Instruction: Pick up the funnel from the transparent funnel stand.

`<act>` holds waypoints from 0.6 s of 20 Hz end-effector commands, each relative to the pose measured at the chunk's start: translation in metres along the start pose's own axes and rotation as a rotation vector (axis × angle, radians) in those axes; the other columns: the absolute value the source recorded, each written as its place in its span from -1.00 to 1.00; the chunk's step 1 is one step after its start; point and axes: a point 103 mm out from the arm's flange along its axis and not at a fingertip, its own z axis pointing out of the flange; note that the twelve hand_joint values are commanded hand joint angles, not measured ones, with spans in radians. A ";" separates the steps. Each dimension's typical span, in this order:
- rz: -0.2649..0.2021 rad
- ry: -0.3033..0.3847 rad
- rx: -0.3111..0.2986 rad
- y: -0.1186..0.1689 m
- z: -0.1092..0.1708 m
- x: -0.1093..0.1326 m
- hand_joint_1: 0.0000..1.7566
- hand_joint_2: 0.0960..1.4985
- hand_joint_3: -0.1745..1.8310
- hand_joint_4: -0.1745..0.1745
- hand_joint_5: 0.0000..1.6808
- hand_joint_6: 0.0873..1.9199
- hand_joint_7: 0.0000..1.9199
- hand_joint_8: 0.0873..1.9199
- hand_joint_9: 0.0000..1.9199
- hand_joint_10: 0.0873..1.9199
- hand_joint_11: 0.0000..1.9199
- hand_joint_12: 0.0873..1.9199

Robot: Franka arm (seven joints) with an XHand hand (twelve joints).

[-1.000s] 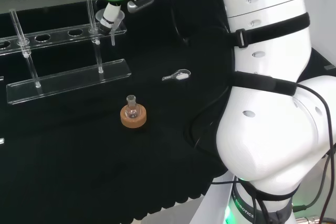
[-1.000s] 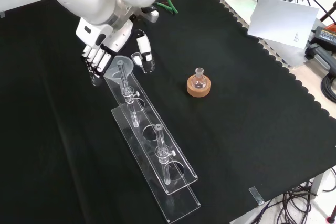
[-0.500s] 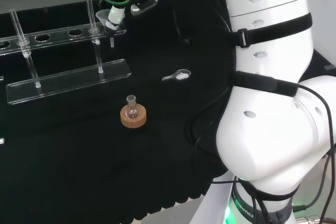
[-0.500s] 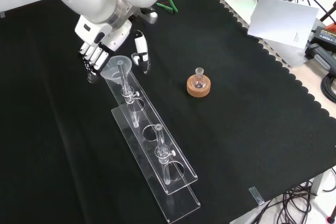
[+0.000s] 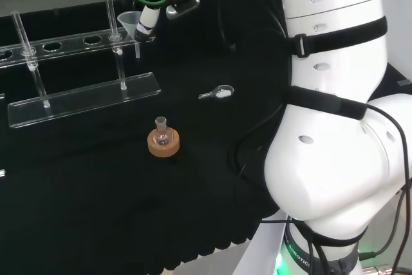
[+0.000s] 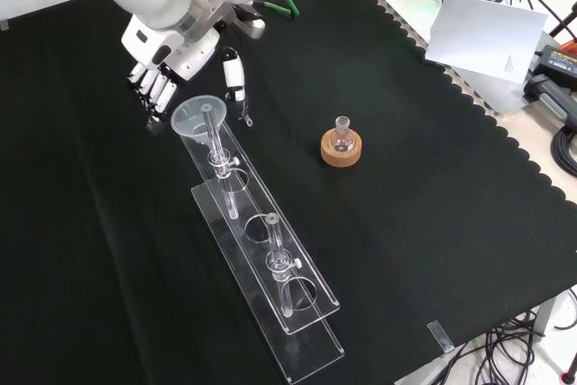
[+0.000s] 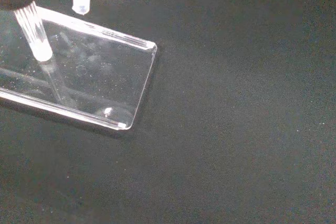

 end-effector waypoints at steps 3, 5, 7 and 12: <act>0.011 0.040 -0.005 0.005 0.000 0.000 -0.21 -0.16 -0.77 0.05 -0.60 -1.00 -0.52 -0.48 -0.69 -0.21 -1.00 0.44; 0.001 0.040 -0.009 0.008 -0.003 0.004 -0.21 -0.16 -0.77 0.07 -0.62 -1.00 -0.55 -0.49 -0.69 -0.21 -1.00 0.43; -0.006 0.037 -0.010 0.010 -0.005 0.007 -0.21 -0.16 -0.77 0.08 -0.64 -1.00 -0.58 -0.50 -0.69 -0.22 -1.00 0.43; -0.016 0.043 -0.002 0.014 -0.005 0.010 -0.21 -0.16 -0.77 0.08 -0.64 -1.00 -0.56 -0.49 -0.69 -0.22 -1.00 0.43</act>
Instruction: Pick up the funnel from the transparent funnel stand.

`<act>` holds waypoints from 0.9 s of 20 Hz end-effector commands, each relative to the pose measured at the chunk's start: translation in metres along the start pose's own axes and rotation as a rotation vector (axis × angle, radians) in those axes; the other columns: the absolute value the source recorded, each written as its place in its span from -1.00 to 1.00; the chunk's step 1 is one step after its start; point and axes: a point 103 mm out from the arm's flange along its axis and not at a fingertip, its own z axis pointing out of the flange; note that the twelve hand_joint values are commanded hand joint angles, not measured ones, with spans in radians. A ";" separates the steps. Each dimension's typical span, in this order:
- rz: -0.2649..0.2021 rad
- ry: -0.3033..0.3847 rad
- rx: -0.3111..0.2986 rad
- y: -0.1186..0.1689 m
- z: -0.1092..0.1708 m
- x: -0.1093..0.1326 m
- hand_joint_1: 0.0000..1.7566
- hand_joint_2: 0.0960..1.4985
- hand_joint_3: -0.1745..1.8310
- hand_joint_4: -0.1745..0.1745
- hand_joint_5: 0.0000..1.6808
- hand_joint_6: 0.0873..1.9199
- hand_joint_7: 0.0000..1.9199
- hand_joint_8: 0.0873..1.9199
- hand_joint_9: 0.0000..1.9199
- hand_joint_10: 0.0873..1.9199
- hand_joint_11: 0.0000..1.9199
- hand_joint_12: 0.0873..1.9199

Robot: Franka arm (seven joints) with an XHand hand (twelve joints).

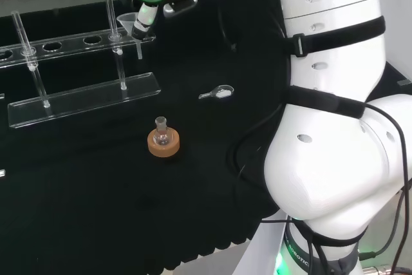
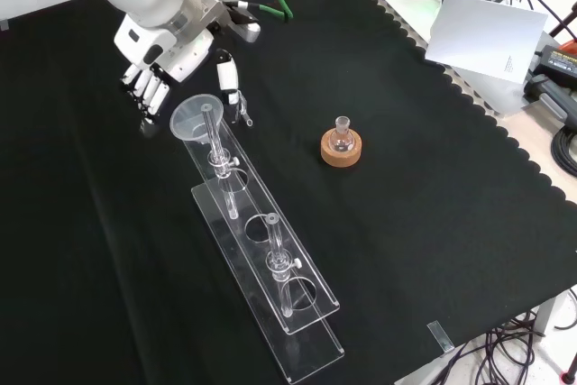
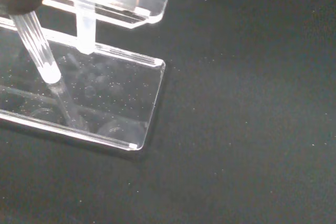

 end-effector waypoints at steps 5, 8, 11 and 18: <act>-0.011 0.034 -0.006 0.002 -0.001 0.011 -0.20 -0.17 -0.74 0.13 -0.45 -1.00 -0.33 -0.53 -0.59 -0.27 -1.00 0.41; -0.003 0.065 -0.023 0.001 -0.004 0.013 -0.18 -0.19 -0.69 0.18 -0.28 -1.00 -0.15 -0.61 -0.50 -0.35 -1.00 0.41; -0.001 0.073 -0.031 0.000 -0.006 0.016 -0.12 -0.23 -0.63 0.22 -0.15 -1.00 -0.02 -0.66 -0.42 -0.43 -1.00 0.41; 0.017 0.083 -0.083 0.002 -0.011 0.023 -0.05 -0.32 -0.48 0.29 -0.04 -1.00 0.11 -0.73 -0.32 -0.53 -1.00 0.43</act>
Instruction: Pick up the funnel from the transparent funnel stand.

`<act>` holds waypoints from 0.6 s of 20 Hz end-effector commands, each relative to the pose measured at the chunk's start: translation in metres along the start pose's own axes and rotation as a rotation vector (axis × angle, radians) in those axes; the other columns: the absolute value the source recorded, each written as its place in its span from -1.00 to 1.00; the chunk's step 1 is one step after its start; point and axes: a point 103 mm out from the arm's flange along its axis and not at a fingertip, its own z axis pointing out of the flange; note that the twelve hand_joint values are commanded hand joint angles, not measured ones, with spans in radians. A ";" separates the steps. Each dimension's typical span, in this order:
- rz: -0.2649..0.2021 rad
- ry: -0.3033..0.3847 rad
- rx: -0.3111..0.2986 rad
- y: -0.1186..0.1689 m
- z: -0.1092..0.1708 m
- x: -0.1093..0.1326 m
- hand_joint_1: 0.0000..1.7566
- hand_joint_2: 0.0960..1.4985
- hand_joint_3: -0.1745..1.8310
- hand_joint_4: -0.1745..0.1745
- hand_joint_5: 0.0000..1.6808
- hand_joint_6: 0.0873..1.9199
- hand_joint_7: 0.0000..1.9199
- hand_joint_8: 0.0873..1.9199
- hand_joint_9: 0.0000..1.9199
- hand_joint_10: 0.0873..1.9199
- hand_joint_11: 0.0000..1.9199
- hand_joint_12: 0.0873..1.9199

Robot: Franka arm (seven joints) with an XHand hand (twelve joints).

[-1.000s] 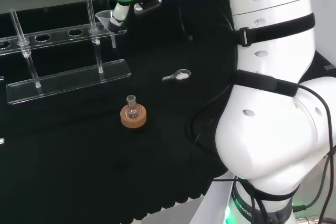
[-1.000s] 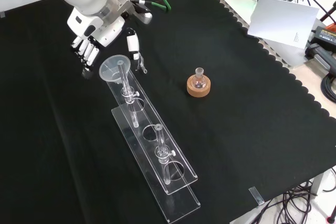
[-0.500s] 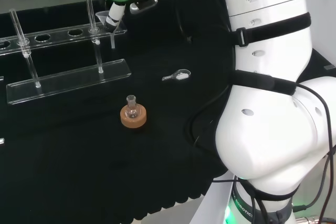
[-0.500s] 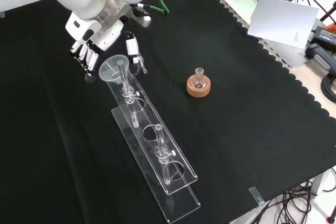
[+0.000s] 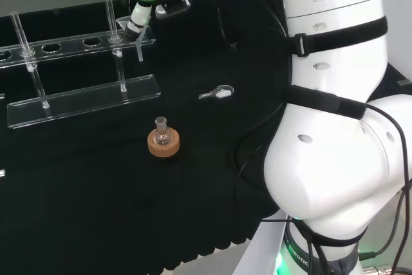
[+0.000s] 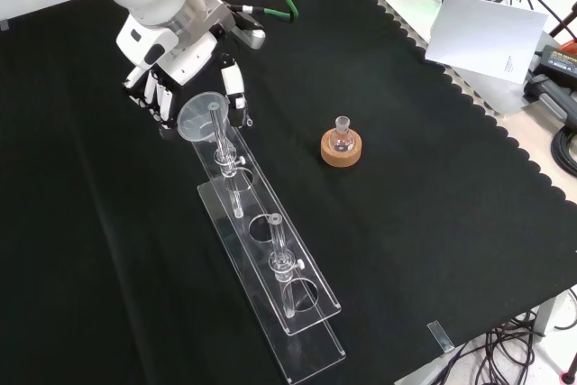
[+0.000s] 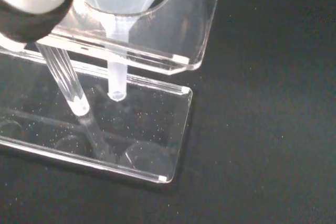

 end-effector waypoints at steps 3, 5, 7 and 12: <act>0.018 0.019 -0.071 0.000 -0.011 0.008 -0.02 -0.34 -0.45 0.30 -0.03 -1.00 0.13 -0.73 -0.30 -0.54 -1.00 0.44; 0.022 0.033 -0.094 -0.004 -0.015 0.008 0.01 -0.37 -0.41 0.32 -0.02 -1.00 0.14 -0.74 -0.28 -0.56 -1.00 0.45; 0.023 0.043 -0.109 -0.008 -0.018 0.007 0.02 -0.38 -0.37 0.33 -0.02 -1.00 0.15 -0.75 -0.27 -0.57 -1.00 0.45; 0.046 0.096 -0.178 -0.034 -0.032 -0.005 0.03 -0.42 -0.32 0.36 -0.01 -0.98 0.16 -0.75 -0.25 -0.60 -1.00 0.46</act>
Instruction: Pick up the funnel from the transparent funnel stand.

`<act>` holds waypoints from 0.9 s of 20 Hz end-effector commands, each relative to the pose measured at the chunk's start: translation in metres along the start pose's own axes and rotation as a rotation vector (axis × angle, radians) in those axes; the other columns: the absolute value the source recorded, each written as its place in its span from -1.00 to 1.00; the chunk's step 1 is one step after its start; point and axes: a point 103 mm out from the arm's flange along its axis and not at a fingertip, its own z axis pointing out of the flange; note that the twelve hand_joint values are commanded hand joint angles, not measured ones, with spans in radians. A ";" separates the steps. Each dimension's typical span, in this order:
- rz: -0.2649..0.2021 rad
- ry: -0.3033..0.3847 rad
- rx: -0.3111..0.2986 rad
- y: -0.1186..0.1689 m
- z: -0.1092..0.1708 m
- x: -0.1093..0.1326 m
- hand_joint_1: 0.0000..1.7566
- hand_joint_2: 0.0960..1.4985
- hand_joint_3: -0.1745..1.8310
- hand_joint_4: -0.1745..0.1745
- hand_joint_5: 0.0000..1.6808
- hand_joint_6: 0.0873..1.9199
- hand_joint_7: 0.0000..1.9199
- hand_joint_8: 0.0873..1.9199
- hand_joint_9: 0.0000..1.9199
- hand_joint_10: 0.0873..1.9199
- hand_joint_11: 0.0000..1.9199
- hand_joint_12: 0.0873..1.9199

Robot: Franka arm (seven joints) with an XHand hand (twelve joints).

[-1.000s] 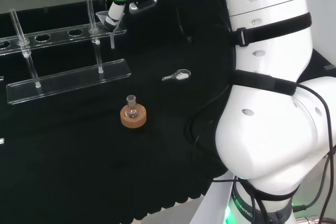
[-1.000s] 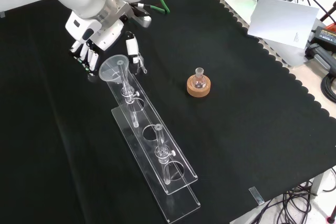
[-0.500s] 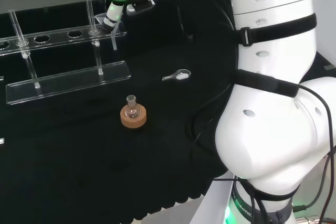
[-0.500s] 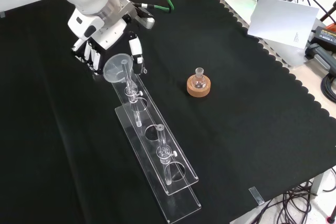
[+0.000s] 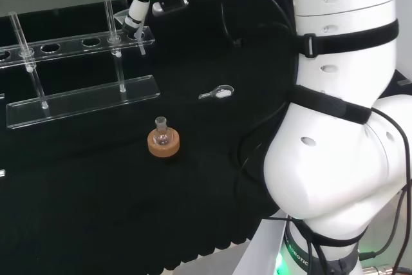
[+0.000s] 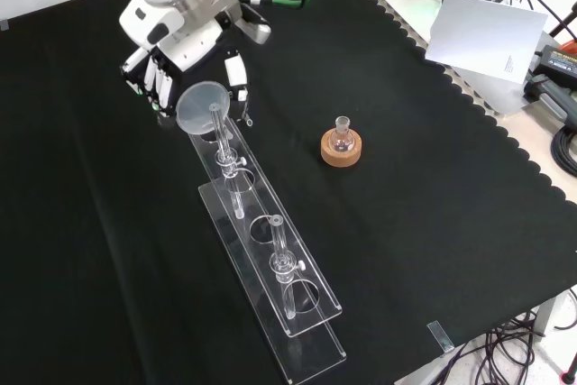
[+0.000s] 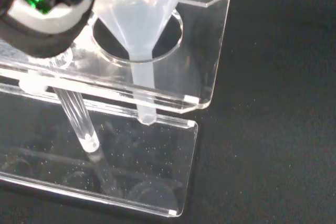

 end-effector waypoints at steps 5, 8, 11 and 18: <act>0.069 0.120 -0.143 -0.041 -0.028 -0.024 0.04 -0.42 -0.31 0.37 -0.01 -0.98 0.16 -0.76 -0.27 -0.61 -1.00 0.46; 0.074 0.140 -0.171 -0.050 -0.033 -0.027 0.05 -0.43 -0.30 0.37 -0.01 -0.98 0.16 -0.76 -0.28 -0.61 -1.00 0.45; 0.076 0.175 -0.226 -0.067 -0.046 -0.032 0.05 -0.43 -0.30 0.37 -0.01 -0.98 0.16 -0.76 -0.28 -0.61 -1.00 0.45; 0.039 0.155 -0.274 -0.100 -0.059 -0.030 0.06 -0.43 -0.29 0.37 -0.01 -0.98 0.15 -0.76 -0.28 -0.61 -1.00 0.44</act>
